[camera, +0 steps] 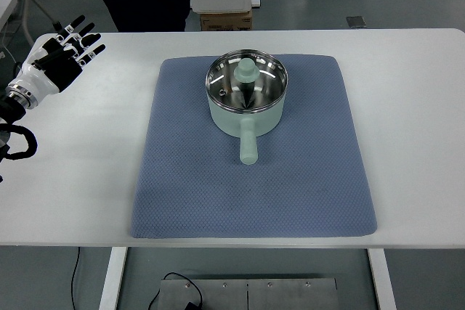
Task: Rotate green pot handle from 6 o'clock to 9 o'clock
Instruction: 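Raise the left hand and move it toward the green saucepan, then reach the left hand over the pot and lower it onto the handle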
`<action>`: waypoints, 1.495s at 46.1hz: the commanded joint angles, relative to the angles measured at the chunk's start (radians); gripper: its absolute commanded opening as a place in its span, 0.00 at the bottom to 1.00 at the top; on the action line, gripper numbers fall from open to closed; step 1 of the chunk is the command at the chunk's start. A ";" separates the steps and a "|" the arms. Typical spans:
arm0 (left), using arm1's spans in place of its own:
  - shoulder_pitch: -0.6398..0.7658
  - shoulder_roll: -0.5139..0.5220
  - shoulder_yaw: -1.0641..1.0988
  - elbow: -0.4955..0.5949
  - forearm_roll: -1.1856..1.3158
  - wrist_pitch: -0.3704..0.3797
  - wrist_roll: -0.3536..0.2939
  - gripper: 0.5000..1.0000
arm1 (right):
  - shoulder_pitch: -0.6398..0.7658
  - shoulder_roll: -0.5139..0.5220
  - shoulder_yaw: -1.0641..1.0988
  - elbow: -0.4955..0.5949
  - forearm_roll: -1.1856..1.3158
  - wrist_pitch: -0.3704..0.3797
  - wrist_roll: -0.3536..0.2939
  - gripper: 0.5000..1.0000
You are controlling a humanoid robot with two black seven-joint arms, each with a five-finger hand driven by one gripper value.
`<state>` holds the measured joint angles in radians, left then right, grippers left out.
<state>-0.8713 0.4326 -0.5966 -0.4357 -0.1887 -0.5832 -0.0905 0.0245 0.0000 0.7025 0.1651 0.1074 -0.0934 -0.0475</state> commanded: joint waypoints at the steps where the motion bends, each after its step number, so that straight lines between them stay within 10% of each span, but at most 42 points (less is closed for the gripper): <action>1: 0.000 0.000 0.000 0.000 -0.002 0.003 0.000 1.00 | 0.000 0.000 0.000 -0.001 0.000 0.000 0.000 1.00; 43: -0.156 0.034 0.044 -0.020 0.034 0.019 0.008 1.00 | 0.000 0.000 0.000 -0.001 0.000 0.000 0.000 1.00; 69: -0.385 -0.045 0.250 -0.417 0.272 0.106 0.011 1.00 | 0.000 0.000 0.000 0.001 0.000 0.000 0.000 1.00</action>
<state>-1.2200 0.3900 -0.4114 -0.8114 0.0819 -0.4838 -0.0795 0.0245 0.0000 0.7020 0.1649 0.1074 -0.0935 -0.0476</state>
